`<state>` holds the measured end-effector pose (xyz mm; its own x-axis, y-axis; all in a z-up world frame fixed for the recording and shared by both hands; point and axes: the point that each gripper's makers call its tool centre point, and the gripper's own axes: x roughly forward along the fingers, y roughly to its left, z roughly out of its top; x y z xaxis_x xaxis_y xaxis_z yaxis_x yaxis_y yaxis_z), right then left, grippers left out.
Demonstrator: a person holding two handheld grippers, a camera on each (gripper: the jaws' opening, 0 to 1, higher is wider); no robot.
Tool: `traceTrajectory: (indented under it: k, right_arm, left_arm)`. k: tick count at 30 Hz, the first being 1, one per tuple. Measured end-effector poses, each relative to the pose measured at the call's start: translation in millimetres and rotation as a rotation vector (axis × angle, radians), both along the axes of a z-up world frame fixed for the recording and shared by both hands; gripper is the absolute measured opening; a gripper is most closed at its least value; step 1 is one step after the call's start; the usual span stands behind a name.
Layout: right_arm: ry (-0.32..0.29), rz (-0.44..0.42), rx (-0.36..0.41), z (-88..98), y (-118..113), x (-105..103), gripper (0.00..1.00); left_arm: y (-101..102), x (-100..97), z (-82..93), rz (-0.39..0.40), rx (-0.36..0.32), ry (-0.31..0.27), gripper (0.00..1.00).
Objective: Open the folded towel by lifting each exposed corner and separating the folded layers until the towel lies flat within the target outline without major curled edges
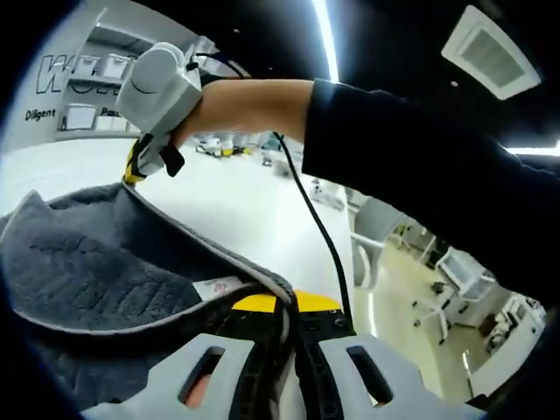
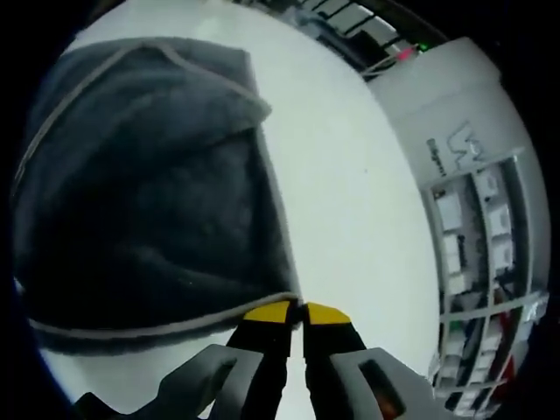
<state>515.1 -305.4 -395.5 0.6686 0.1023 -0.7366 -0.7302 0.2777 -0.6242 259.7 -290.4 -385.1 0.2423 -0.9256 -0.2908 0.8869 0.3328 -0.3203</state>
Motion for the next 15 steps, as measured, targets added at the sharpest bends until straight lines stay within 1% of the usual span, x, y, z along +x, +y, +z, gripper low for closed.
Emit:
traceTrajectory:
  k: [4, 9, 14, 15]
  right_arm:
    - [0.004, 0.003, 0.002, -5.3, 0, -1, 0.0]
    - [0.01, -0.001, -0.024, -9.8, -3, 0, 0.0]
    - [-0.001, -0.004, -0.032, -10.8, -6, 5, 0.02]
    - [-0.012, -0.003, -0.043, -11.7, -7, 7, 0.03]
  left_arm:
    - [-2, -2.3, -1.5, 0.001, 0.017, -0.014, 0.04]
    - [-6, -5.5, -2.3, -0.004, 0.038, -0.025, 0.08]
    - [-12, -3.4, -4.3, -0.005, 0.049, -0.037, 0.1]
    - [-14, -3.3, -4.3, -0.005, 0.049, -0.037, 0.11]
